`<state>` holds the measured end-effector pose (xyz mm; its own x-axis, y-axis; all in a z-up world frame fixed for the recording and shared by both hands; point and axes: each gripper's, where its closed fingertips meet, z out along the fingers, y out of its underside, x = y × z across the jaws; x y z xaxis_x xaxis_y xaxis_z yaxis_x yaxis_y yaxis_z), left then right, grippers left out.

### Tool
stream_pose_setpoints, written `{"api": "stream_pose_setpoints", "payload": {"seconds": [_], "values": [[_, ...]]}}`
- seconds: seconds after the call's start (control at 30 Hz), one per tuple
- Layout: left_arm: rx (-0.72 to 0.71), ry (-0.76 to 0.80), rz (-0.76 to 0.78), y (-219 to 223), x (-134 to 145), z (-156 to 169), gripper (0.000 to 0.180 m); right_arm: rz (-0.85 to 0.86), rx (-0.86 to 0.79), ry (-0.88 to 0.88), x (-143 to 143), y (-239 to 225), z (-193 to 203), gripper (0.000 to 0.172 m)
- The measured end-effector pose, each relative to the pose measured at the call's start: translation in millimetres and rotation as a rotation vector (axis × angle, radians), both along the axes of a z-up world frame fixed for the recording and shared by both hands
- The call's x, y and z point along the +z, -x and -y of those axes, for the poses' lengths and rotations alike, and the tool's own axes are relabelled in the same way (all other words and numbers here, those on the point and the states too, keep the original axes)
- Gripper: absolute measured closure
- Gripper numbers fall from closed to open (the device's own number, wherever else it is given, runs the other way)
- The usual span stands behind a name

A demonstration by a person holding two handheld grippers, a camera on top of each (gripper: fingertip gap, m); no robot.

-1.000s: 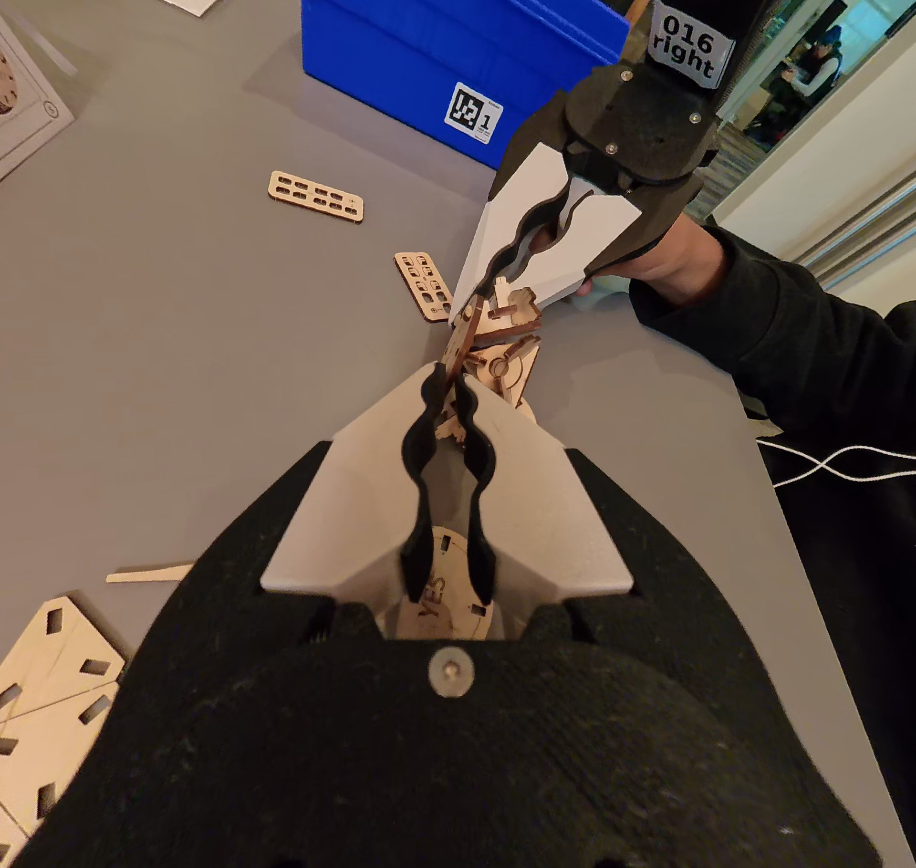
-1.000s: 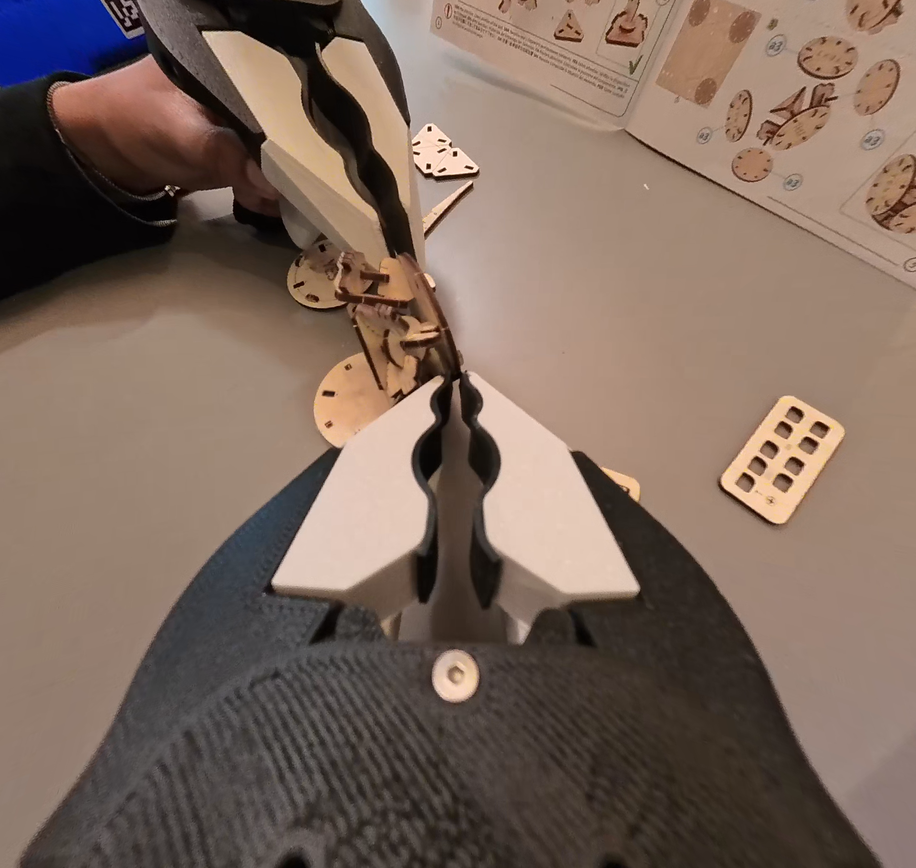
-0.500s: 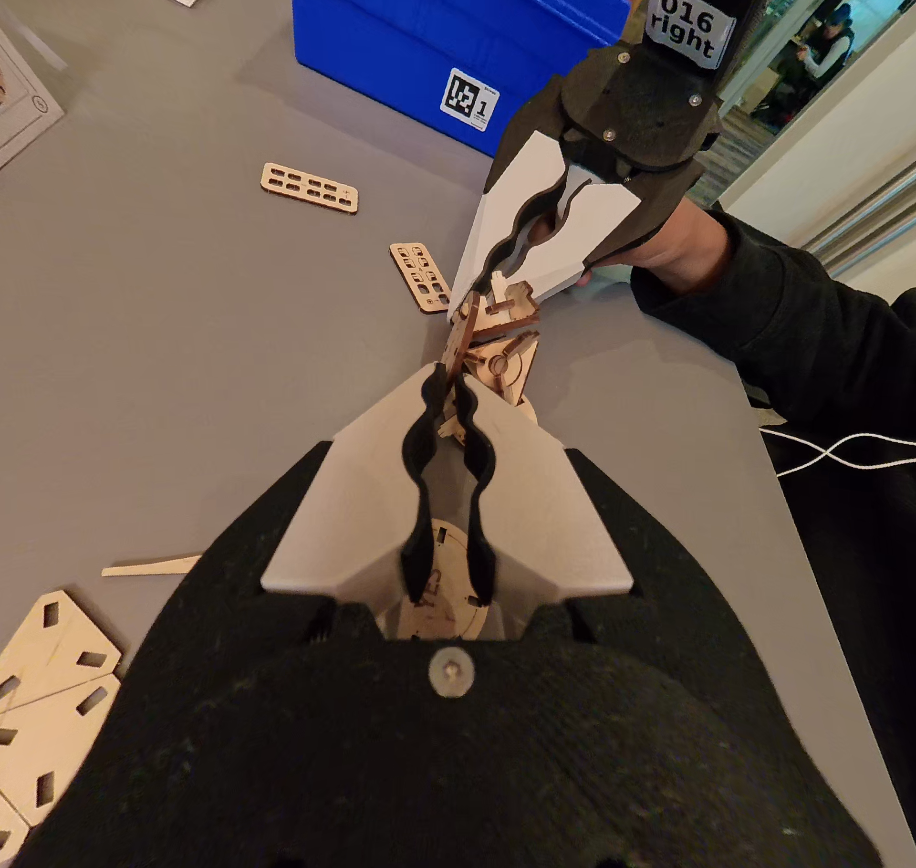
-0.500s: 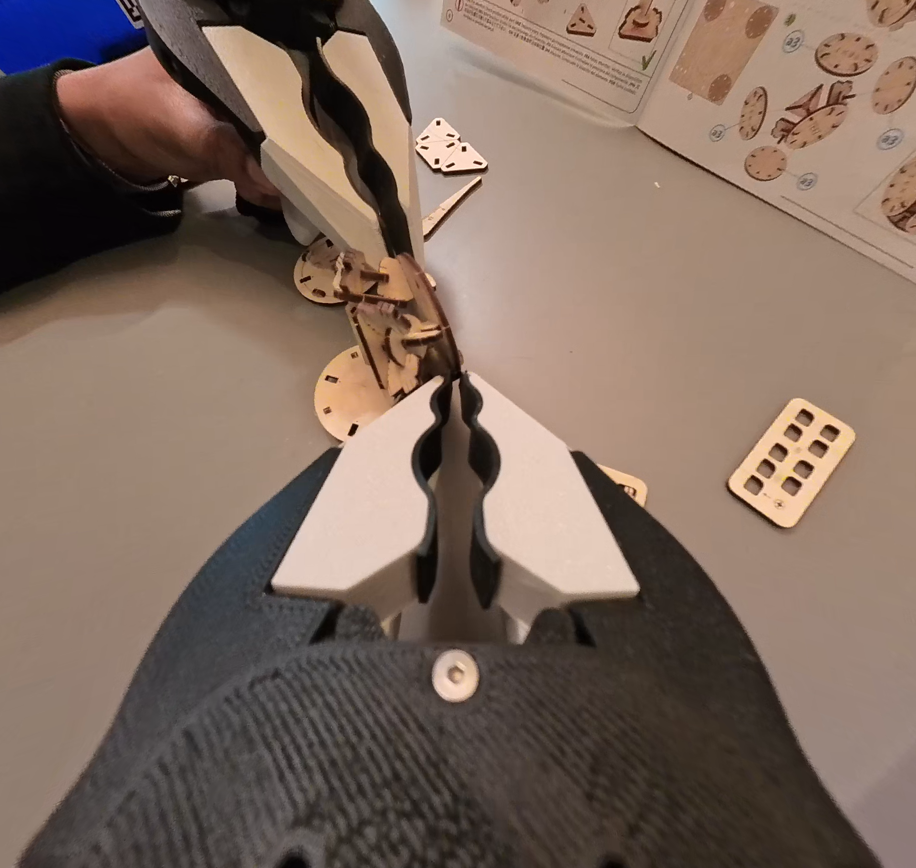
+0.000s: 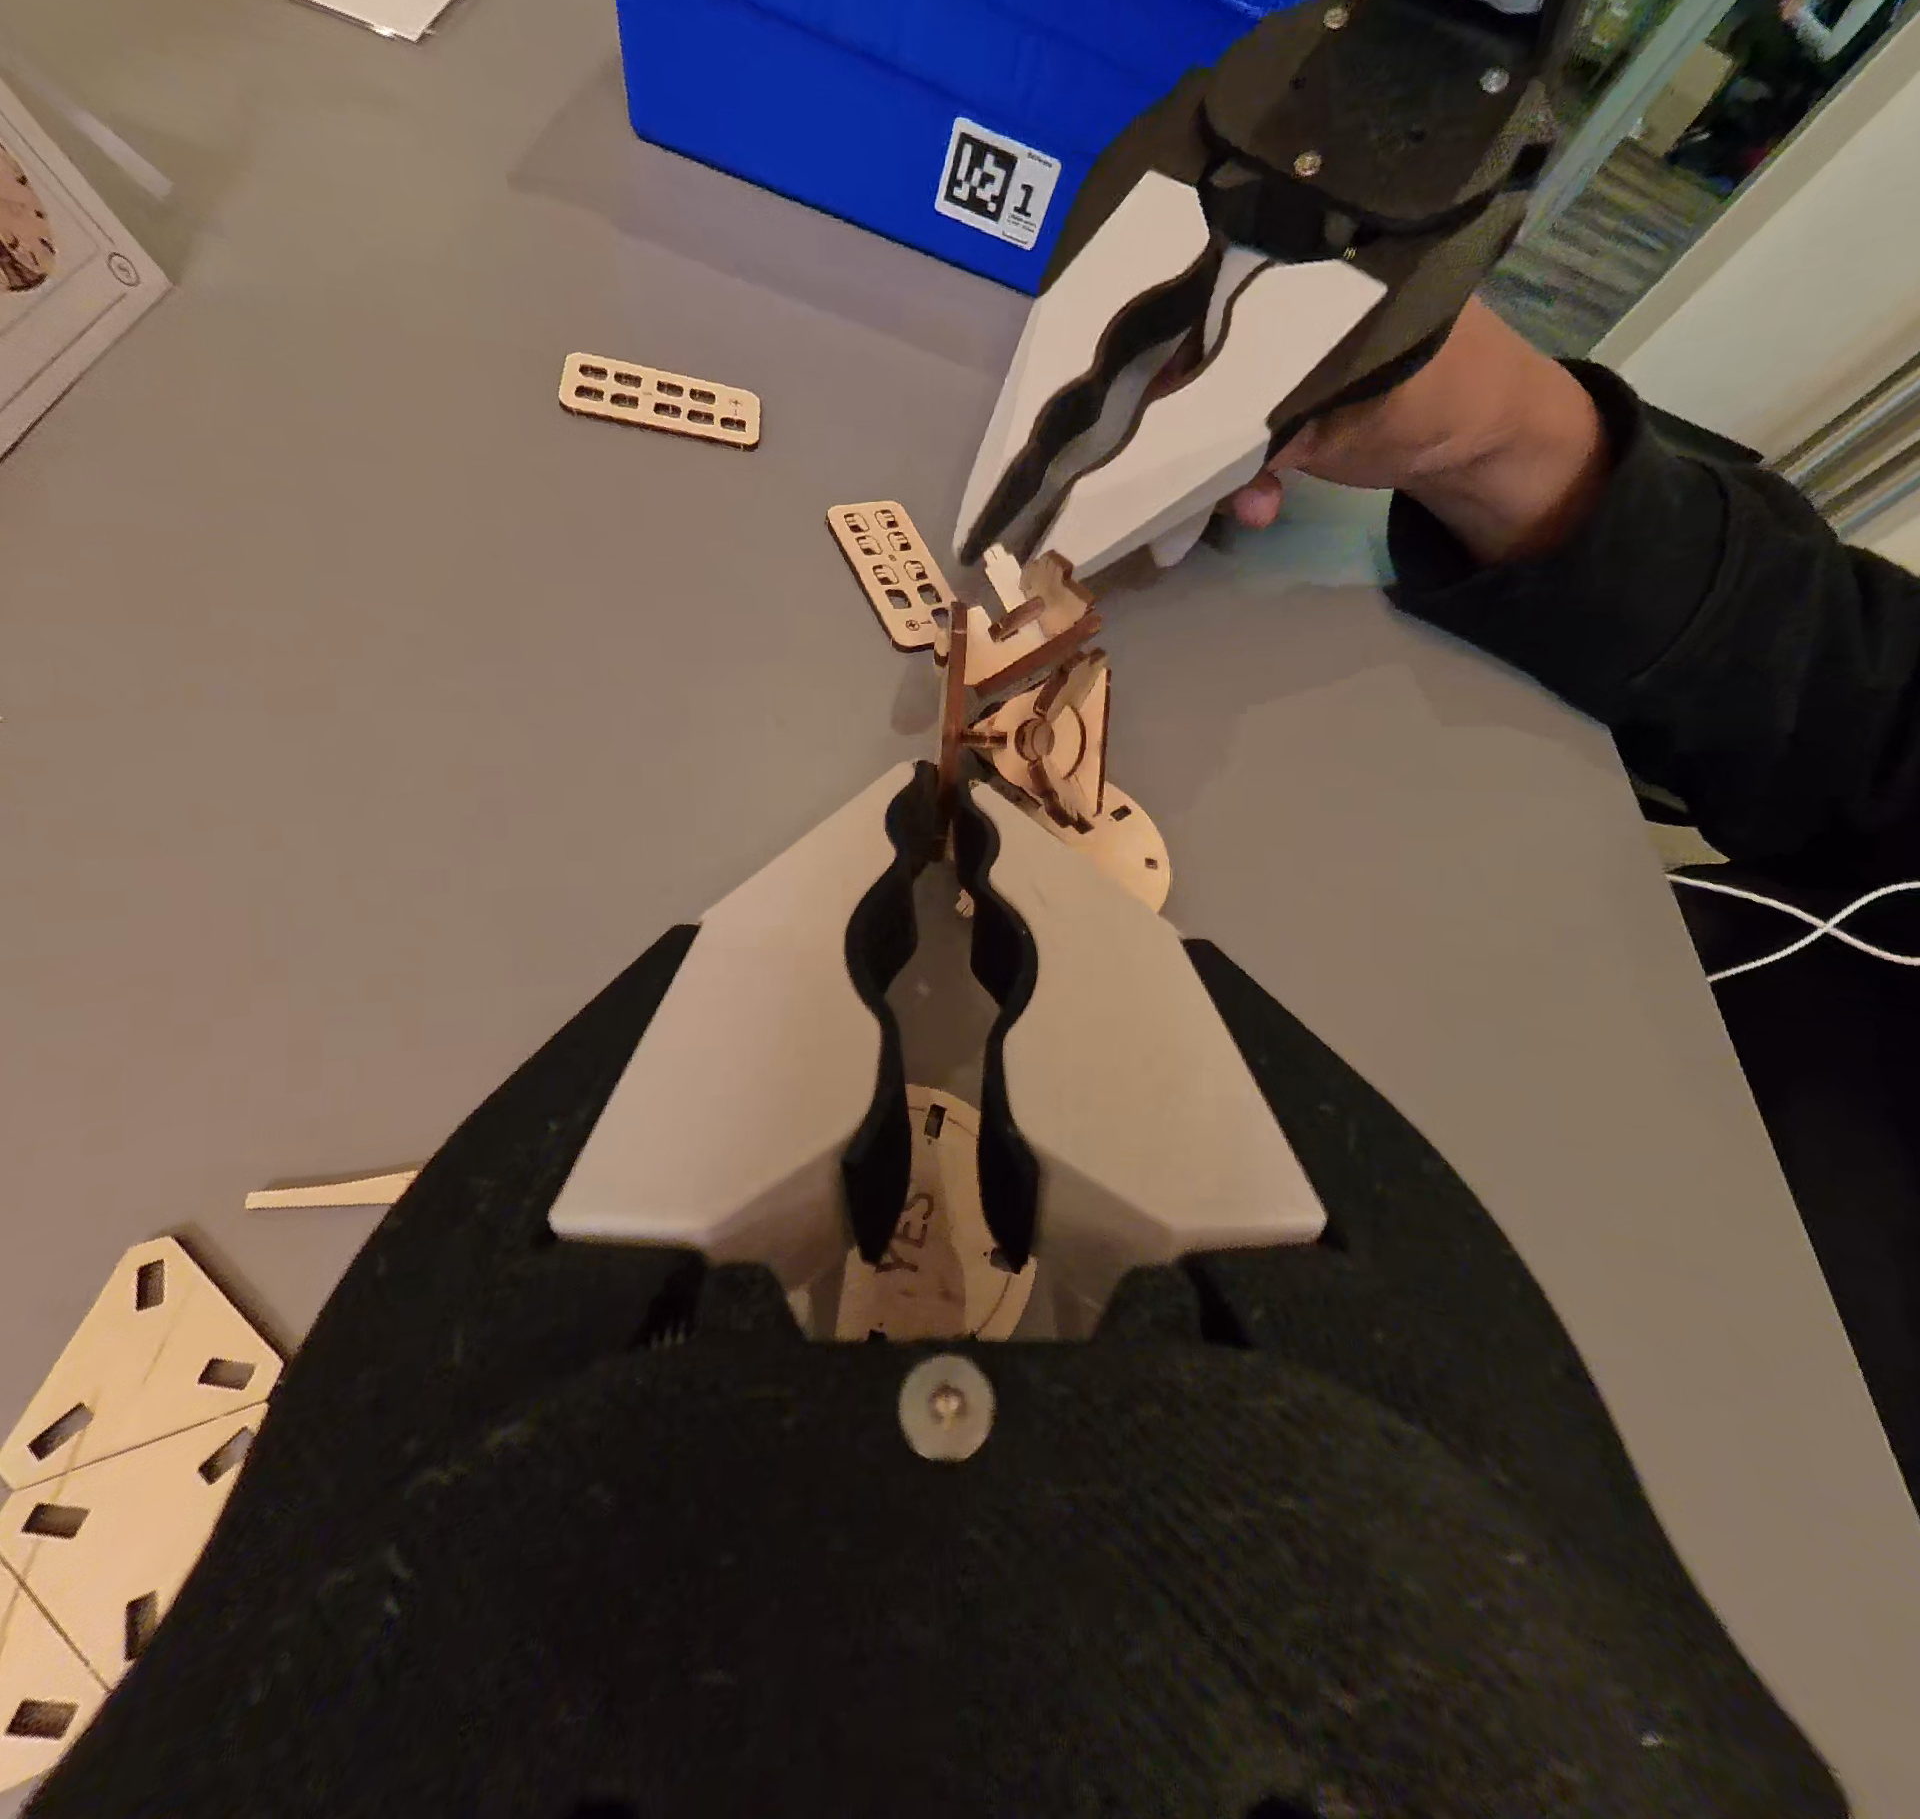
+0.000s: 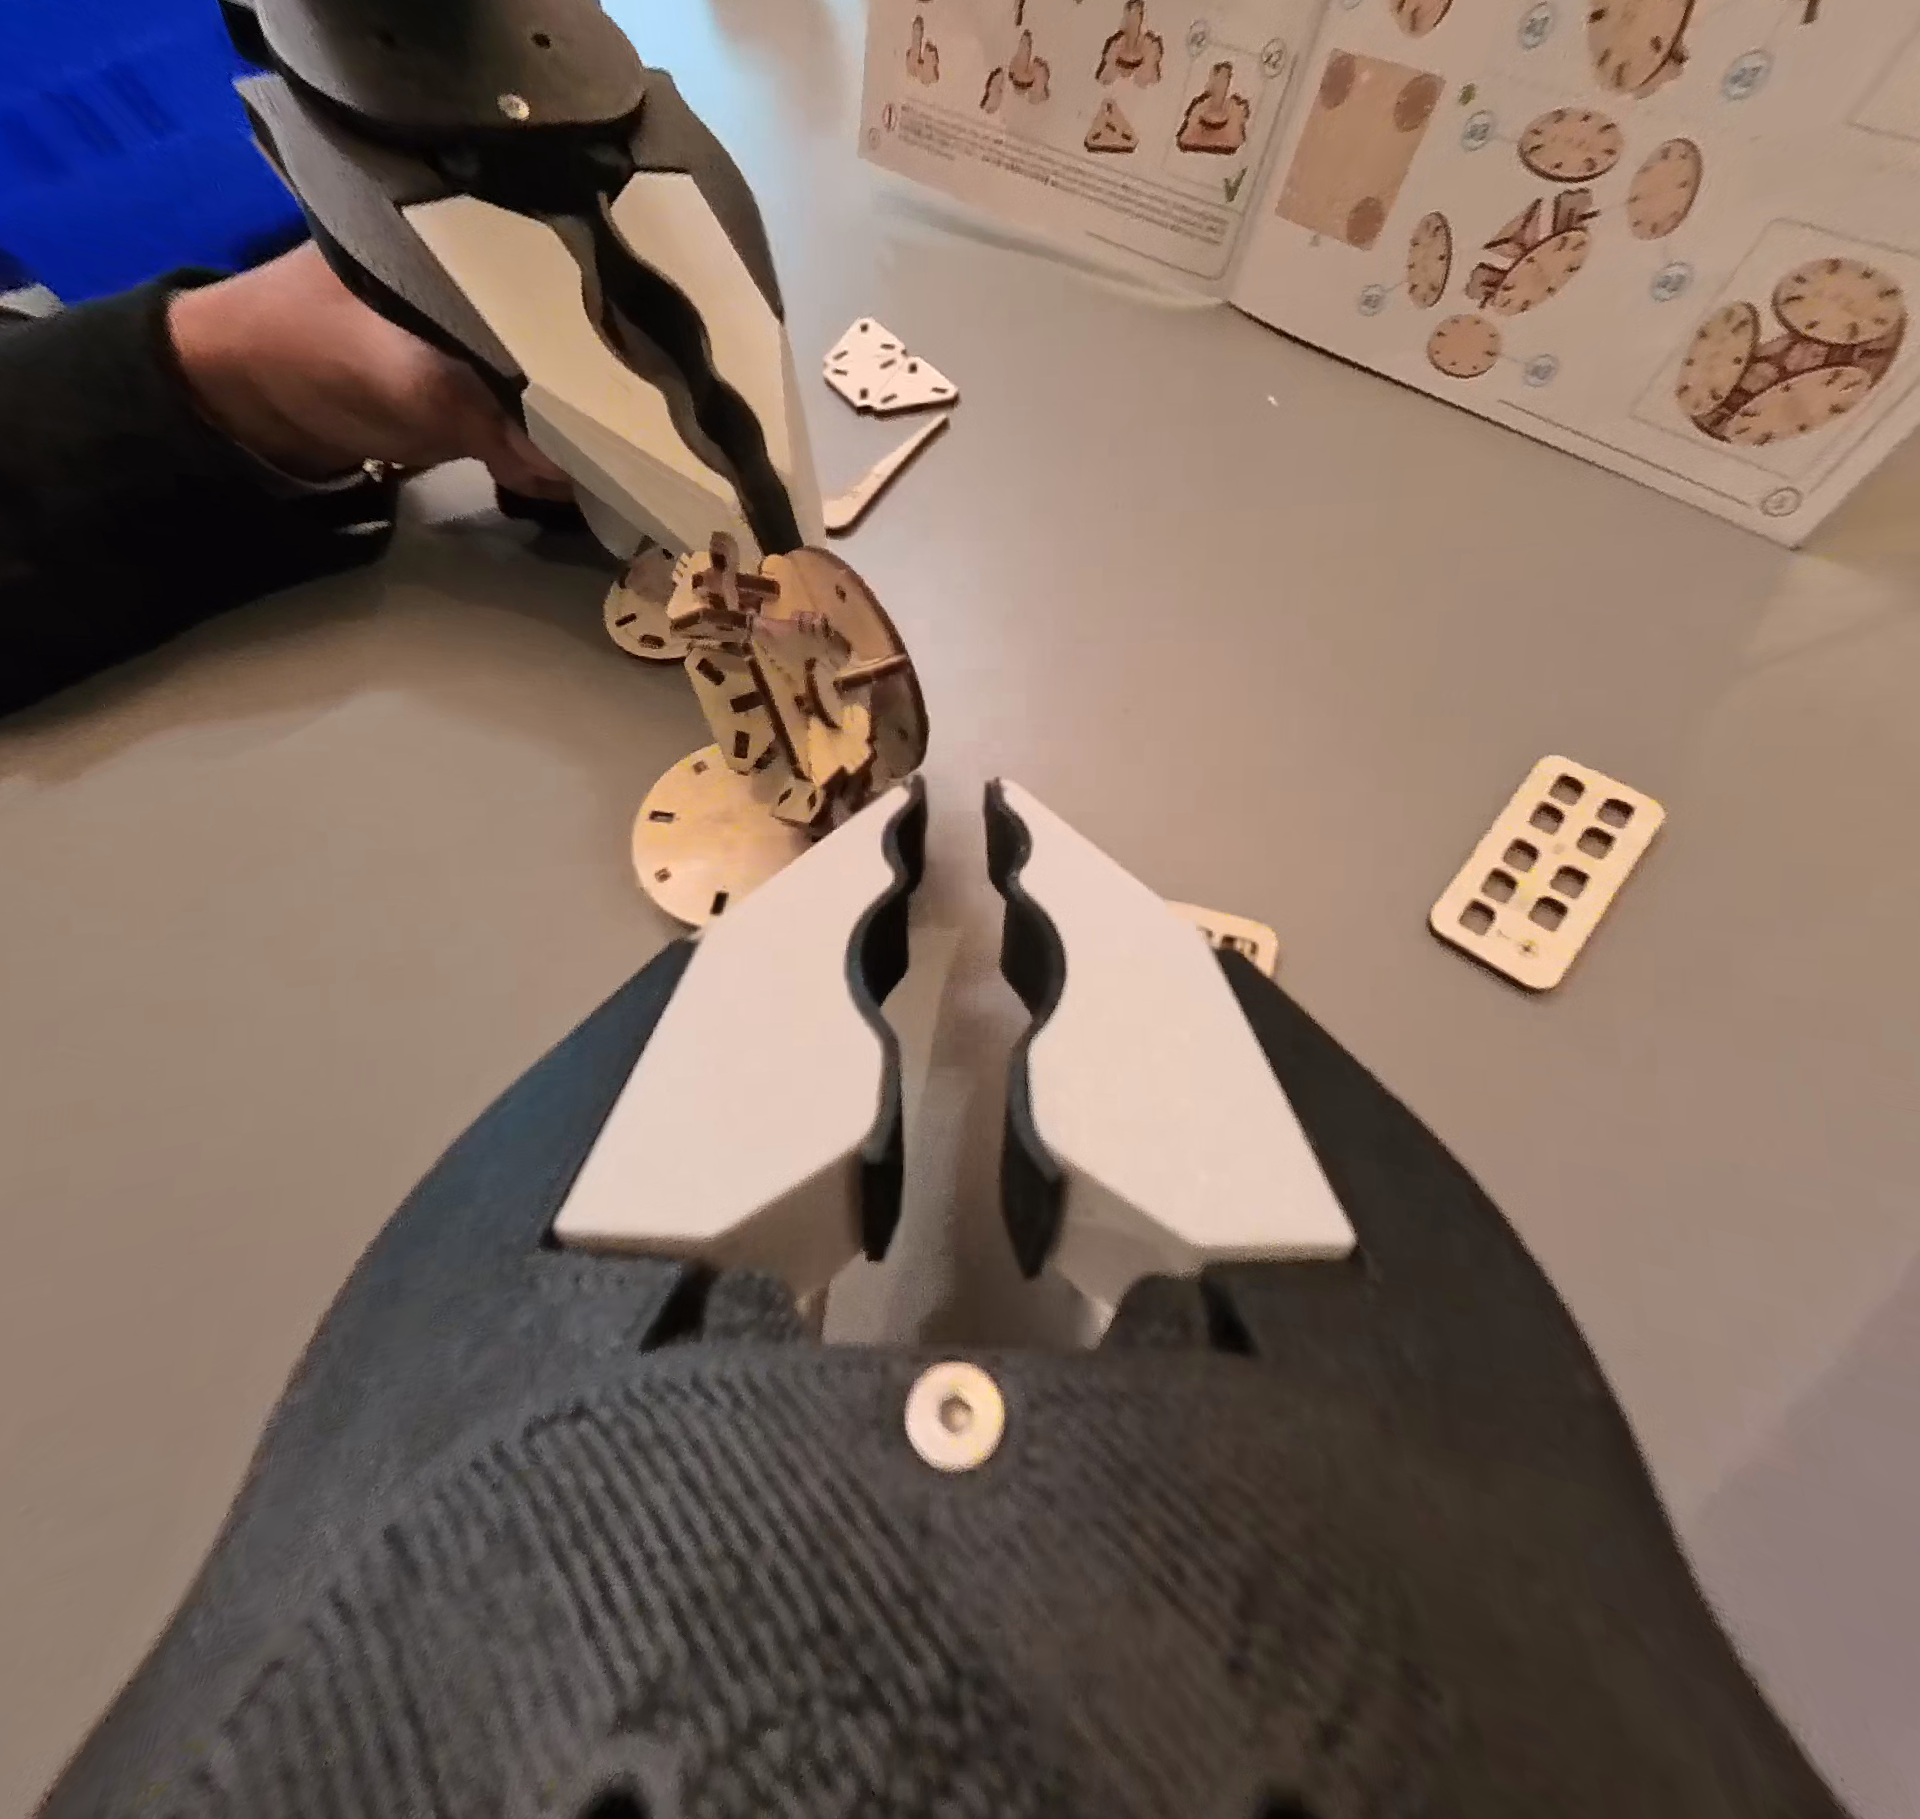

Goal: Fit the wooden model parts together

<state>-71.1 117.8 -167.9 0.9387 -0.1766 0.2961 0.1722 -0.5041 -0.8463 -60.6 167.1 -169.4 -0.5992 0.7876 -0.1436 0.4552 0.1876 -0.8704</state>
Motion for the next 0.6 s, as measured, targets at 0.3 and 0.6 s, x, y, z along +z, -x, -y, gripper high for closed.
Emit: {"api": "stream_pose_setpoints", "payload": {"seconds": [0.3, 0.6], "values": [[-0.012, -0.127, 0.038, -6, 22, -2, 0.18, 0.065, 0.137, -0.023, -11, -16, 21, 0.123], [-0.035, -0.377, 0.404, -4, 78, 11, 0.18, -0.186, 0.289, 0.273, 61, -35, 43, 0.122]]}}
